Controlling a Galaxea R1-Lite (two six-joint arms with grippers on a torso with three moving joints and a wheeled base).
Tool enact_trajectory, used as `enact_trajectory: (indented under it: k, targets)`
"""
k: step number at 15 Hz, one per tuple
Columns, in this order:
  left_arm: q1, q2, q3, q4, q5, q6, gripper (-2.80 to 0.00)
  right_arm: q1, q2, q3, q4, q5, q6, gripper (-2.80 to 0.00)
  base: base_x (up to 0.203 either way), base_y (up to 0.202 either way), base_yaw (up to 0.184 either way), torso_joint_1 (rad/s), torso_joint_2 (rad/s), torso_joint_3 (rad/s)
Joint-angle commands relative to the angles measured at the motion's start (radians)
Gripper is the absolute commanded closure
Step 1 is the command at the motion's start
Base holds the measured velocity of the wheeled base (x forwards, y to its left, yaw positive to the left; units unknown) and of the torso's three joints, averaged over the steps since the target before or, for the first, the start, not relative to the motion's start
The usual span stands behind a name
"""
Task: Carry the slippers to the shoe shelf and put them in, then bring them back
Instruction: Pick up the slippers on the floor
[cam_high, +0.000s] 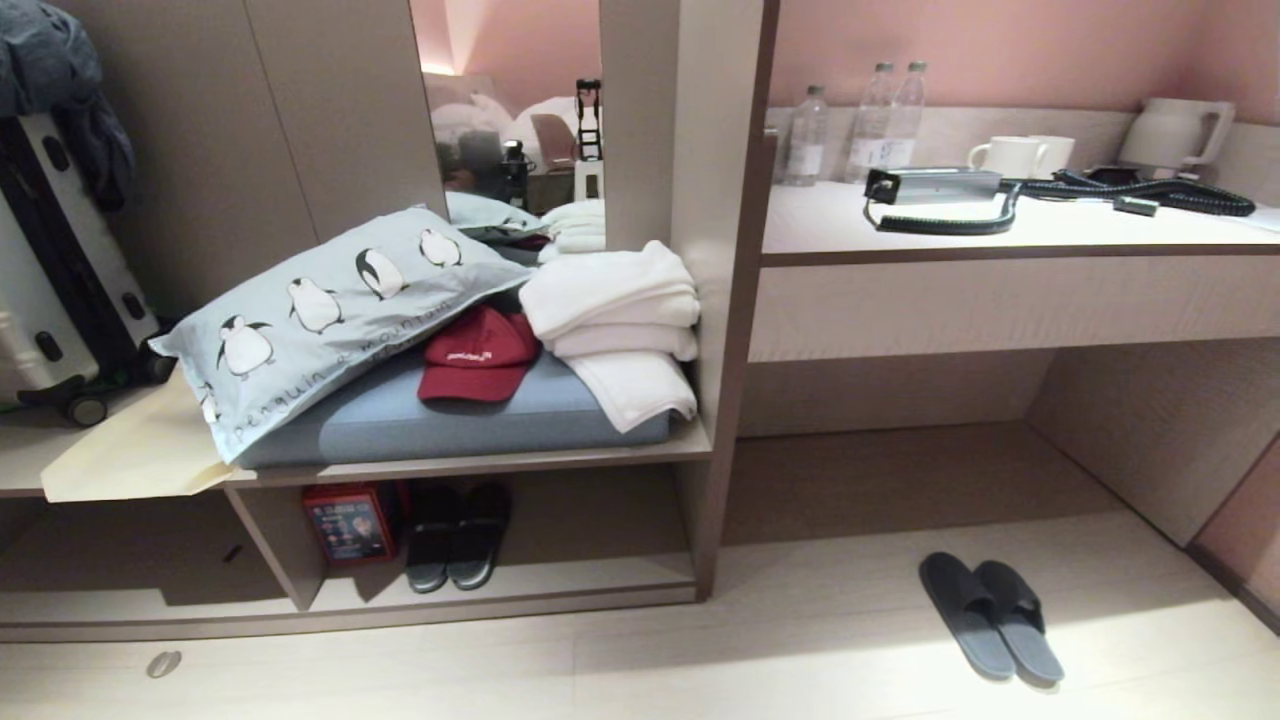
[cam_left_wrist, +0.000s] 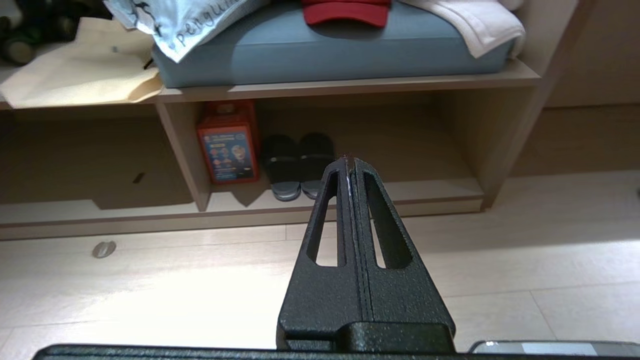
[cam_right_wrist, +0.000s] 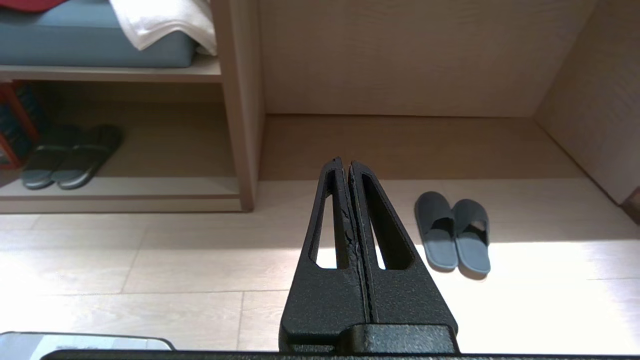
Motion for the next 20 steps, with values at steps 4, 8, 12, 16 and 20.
enact_trajectory:
  k: [4, 8, 12, 16, 20]
  targets:
    - [0.001, 0.001, 0.002, 0.000, 0.000, 0.000, 0.00, 0.000, -0.002, 0.000, 0.000, -0.001, 0.000, 0.00, -0.001, -0.164, 0.005, 0.002, 0.00, 0.002]
    - [0.001, 0.001, 0.002, 0.000, 0.000, 0.000, 0.00, 0.000, -0.002, 0.000, 0.000, 0.001, 0.000, 0.00, 0.000, -0.198, 0.002, 0.001, 0.00, 0.002]
    - [0.001, 0.001, 0.002, 0.000, 0.000, 0.000, 0.00, 0.000, -0.002, 0.000, 0.000, 0.001, 0.000, 0.00, 0.000, -0.197, 0.003, 0.001, 0.00, 0.003]
    - [0.001, 0.001, 0.002, 0.000, 0.000, 0.000, 0.00, 0.000, -0.002, 0.000, 0.000, 0.001, 0.000, 0.00, 0.000, -0.195, 0.001, 0.004, 0.00, 0.001]
    - [0.001, 0.003, 0.002, 0.000, 0.000, 0.000, 0.00, 0.000, -0.002, 0.000, 0.000, 0.001, 0.000, 0.00, 0.000, -0.193, 0.001, 0.000, 0.00, 0.001]
